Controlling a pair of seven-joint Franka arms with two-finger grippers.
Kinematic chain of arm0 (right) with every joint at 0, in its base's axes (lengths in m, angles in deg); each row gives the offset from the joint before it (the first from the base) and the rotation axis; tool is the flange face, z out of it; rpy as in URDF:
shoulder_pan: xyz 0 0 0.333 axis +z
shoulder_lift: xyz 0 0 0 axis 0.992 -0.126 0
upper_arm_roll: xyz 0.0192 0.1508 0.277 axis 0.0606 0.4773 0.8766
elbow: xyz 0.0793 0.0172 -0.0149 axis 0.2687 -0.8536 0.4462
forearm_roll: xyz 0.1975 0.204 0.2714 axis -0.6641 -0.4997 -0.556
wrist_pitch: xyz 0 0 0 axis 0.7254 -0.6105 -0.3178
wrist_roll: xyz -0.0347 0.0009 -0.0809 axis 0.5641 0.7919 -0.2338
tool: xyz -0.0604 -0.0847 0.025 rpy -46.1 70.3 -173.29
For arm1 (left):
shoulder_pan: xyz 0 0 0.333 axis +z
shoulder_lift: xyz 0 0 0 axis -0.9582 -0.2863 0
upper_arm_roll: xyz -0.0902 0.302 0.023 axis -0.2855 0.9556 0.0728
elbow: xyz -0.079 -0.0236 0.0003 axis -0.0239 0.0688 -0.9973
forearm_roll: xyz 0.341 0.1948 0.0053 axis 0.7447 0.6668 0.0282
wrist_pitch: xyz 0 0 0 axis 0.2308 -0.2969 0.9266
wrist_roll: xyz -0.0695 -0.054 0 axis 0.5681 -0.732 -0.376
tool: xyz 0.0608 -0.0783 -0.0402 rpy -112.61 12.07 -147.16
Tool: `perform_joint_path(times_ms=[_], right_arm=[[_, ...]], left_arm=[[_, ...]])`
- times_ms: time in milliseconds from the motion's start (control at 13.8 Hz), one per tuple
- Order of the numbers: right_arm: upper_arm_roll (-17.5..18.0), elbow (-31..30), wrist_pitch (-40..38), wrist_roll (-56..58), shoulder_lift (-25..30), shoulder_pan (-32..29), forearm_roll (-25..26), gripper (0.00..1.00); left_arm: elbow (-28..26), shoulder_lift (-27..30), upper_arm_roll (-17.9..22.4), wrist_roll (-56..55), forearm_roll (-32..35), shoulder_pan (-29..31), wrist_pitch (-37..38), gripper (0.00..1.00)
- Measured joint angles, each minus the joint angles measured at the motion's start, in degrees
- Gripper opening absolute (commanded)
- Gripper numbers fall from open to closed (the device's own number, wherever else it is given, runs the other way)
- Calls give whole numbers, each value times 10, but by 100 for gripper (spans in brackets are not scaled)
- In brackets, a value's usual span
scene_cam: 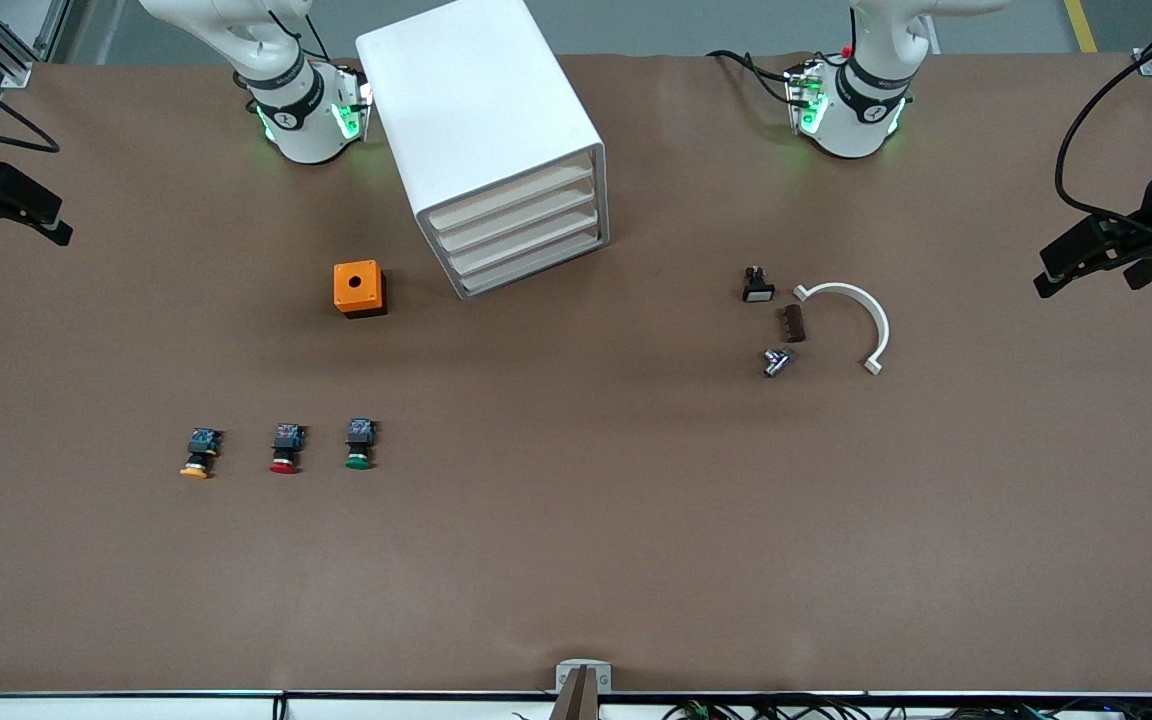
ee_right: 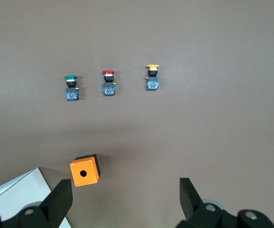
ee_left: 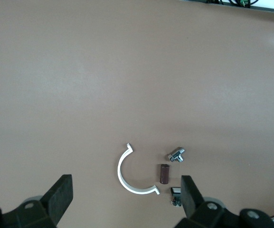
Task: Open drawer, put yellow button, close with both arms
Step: 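Move the right gripper to the yellow button while the left gripper reaches the drawer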
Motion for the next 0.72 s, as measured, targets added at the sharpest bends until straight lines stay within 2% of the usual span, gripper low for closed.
perform_joint_path(times_ms=[723], right_arm=[[0,15,1,0,-2,6,1,100]], left_arm=[[-2,-4,2,0,0,2,3,100]])
